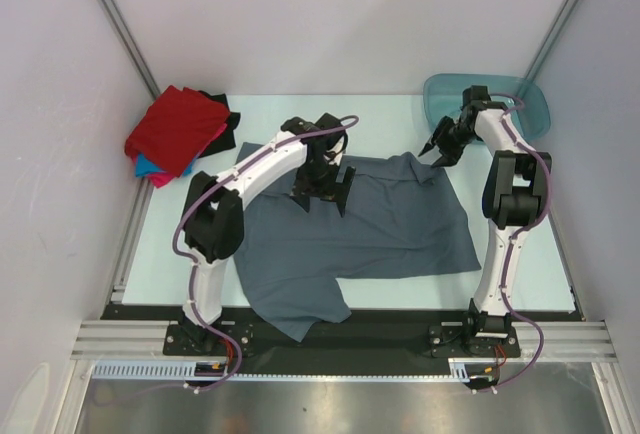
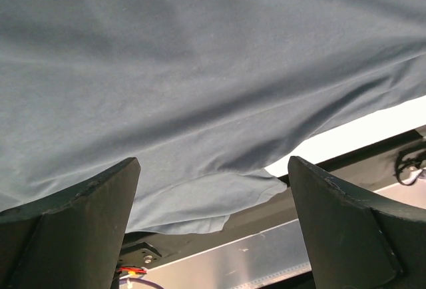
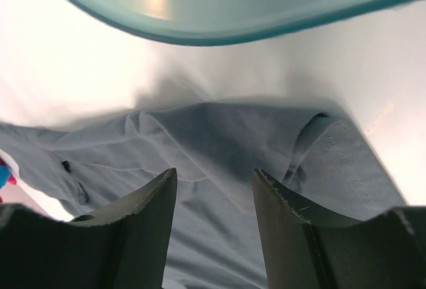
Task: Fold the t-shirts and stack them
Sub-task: Flatten the tshirt out
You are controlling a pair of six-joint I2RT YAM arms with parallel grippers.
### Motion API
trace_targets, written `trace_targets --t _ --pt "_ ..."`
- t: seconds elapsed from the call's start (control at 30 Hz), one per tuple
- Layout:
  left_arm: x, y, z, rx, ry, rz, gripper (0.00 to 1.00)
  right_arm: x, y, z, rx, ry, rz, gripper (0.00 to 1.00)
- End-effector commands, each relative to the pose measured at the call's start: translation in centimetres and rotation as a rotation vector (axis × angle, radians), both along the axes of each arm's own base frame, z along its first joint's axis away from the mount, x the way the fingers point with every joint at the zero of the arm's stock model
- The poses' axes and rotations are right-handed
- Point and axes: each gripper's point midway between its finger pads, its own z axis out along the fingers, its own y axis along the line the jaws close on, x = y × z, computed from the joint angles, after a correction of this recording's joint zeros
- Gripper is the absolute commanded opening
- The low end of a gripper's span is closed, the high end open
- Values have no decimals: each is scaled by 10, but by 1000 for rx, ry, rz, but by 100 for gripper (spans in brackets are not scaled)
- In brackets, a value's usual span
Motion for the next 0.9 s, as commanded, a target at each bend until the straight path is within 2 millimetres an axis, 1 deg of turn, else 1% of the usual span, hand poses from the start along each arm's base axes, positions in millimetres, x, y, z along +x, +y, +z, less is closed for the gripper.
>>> trace_targets --t 0.0,0.17,0.23,0.4,0.47,0.63,0.73,0.87 --pt "19 -9 11 -78 -27 17 100 -2 -6 6 -39 -4 1 56" --pt "40 -8 19 -118 -43 49 100 -9 -15 -1 -95 30 2 56" --pt "42 -8 19 -121 -40 54 100 -13 -17 0 -117 39 4 56" --pt "40 -9 16 -131 -18 51 100 -23 -21 -7 -179 75 1 57" --pt "38 -8 14 -124 -13 52 100 -24 -18 -11 -173 82 8 56" --pt "40 -4 15 -111 -23 51 100 -20 -12 -18 -170 74 13 56" --pt "38 -2 14 -104 -14 47 100 -19 -8 -27 -161 89 15 53" --pt "37 3 15 -90 -15 46 100 -14 -6 -33 -165 77 16 47"
